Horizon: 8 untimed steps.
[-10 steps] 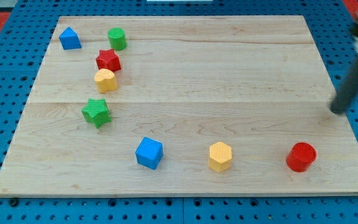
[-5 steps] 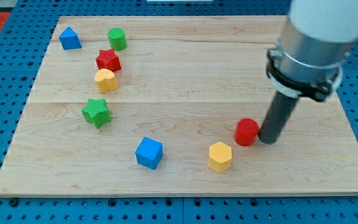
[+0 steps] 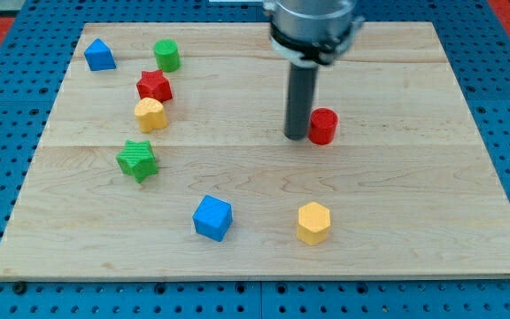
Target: Push the red circle right to the green circle
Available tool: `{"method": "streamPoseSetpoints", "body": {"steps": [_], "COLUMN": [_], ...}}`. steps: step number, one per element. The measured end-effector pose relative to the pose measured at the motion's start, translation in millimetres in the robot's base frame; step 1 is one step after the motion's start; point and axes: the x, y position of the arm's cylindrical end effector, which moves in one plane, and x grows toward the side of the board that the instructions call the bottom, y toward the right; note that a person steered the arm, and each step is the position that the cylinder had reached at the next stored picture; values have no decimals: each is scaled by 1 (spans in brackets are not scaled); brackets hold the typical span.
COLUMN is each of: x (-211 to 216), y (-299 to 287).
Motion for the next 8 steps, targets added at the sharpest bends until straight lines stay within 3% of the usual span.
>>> {"method": "streamPoseSetpoints", "body": {"steps": [1, 2, 3, 5, 8], "x": [-11, 51, 51, -29, -108], "y": [-20, 2, 74, 3, -28]}}
